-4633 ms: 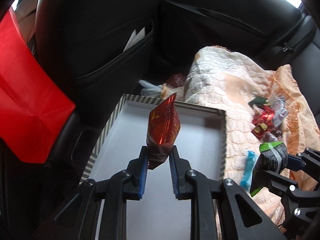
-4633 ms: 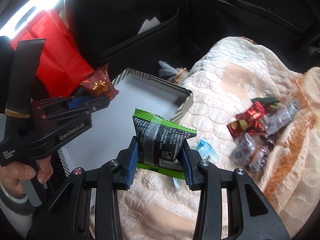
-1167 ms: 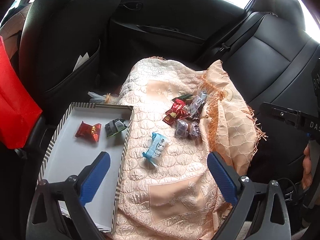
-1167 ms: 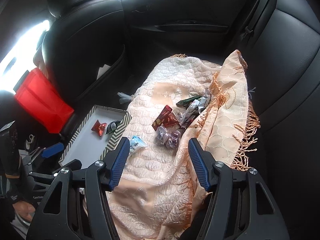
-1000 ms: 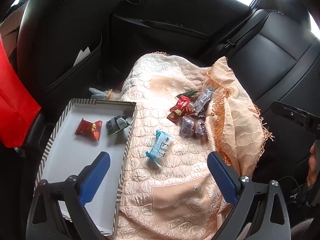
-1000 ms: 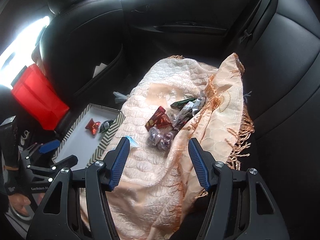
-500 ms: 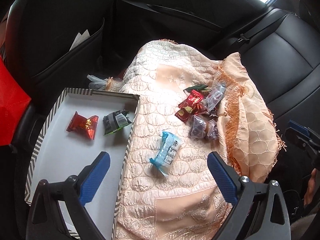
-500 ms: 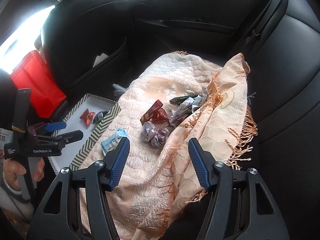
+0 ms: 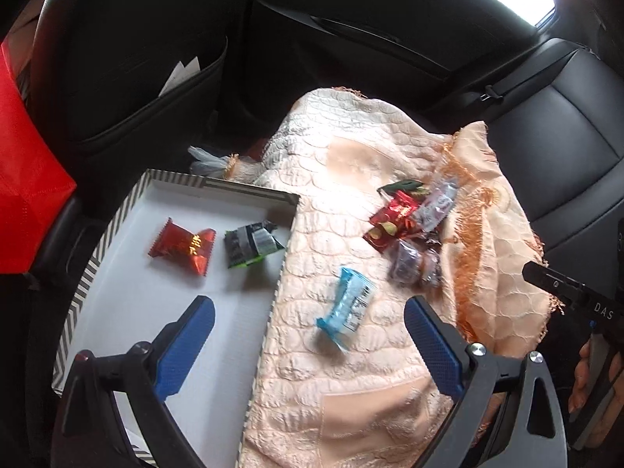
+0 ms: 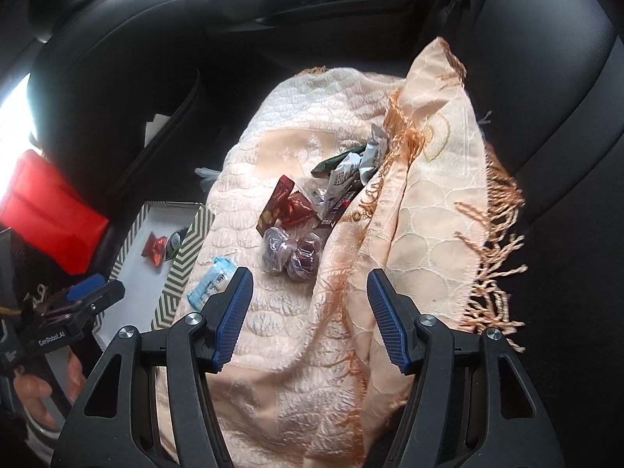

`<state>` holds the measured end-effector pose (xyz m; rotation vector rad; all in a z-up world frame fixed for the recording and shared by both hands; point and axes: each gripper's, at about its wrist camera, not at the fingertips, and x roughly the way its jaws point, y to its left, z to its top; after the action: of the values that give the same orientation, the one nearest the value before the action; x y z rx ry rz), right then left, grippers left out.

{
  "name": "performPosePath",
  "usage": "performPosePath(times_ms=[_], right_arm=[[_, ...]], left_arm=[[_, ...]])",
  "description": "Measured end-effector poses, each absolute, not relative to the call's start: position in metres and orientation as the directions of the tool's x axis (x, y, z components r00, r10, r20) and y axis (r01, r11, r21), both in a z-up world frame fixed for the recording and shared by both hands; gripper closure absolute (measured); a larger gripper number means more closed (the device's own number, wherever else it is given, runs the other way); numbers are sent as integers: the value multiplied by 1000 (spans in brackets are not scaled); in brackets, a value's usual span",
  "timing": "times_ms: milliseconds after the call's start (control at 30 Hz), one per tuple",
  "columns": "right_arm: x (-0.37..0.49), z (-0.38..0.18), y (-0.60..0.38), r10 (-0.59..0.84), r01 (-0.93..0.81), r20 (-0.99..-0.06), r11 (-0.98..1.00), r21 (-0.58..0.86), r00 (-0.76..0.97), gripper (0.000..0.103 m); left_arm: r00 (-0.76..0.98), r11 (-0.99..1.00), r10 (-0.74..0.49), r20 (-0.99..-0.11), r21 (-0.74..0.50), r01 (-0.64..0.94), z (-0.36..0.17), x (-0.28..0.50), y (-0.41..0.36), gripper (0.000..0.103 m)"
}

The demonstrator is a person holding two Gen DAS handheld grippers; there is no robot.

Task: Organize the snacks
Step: 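Reach the left gripper down and grasp the blue-white pastry packet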

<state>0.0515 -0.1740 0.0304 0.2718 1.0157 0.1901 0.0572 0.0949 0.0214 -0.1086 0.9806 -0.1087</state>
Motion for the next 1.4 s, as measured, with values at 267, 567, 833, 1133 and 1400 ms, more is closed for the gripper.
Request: performPosePath(times_ms=[267,567,833,1133,1400], right_arm=[[83,7,-135,292,-97,-839,955,279,459,42],[100,-16,-114,270,-232,-868,955,186,417,42],[106,-23,-123,271,-219,-876,956,196,398,42],[112,-23,-114,242,-313,-895,942,123,374,41],[118,-27,-133,251,-255,-894,953,161,372,40]], left_arm=[[540,994,-112,-834,-88,71,9,85,73,4],[497,995,-89,-863,-54,86,-14,103,52,4],[492,995,-87,-866,-54,81,-18,104,52,4],[423,984,-152,-893,-99,145,-25,115,49,4],[349,943,-164,-922,-43,330,-44,102,29,4]])
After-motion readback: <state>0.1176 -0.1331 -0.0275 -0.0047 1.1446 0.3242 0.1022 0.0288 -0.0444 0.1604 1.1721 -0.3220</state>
